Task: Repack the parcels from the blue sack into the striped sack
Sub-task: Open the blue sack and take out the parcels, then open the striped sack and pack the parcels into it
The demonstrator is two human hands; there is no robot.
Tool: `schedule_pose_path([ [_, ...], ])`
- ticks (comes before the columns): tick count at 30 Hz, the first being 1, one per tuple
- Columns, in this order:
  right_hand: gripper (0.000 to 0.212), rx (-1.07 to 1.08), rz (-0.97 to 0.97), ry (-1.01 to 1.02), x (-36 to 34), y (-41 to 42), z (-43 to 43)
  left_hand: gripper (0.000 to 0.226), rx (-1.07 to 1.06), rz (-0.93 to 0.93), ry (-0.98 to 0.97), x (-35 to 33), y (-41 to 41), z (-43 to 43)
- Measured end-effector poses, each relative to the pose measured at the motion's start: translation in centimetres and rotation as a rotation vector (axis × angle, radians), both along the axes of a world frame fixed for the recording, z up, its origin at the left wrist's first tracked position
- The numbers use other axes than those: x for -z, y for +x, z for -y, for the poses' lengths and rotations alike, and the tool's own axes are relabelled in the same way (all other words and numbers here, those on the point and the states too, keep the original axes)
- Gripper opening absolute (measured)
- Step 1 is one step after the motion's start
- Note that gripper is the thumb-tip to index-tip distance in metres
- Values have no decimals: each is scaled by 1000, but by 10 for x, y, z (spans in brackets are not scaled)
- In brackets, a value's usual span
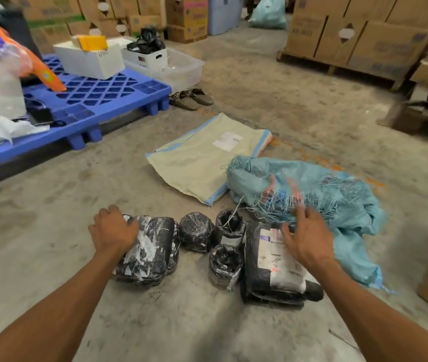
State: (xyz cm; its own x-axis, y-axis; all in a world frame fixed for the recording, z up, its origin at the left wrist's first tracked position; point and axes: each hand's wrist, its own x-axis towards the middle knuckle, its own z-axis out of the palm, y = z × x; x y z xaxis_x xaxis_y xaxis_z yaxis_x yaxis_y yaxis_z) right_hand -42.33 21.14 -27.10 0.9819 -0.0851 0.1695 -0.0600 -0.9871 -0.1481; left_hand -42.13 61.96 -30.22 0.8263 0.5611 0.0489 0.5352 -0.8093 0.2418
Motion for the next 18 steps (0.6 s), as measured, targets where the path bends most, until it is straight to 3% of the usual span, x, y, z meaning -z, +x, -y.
schedule_pose_path([
  [4,34,-280,38,4,-41,79,-54,53,281,1,-14,-52,69,6],
  [7,40,-397,-12,77,-55,133,-106,40,353,-87,-206,-78,121,10],
  [9,42,-462,-72,96,-43,164,-142,31,326,-155,-274,-69,156,10],
  [15,60,-499,-394,-3,45,227,-216,53,153,-242,-490,13,234,1],
  [18,88,-384,-521,-117,97,256,-234,63,-52,-210,-812,56,266,-4],
])
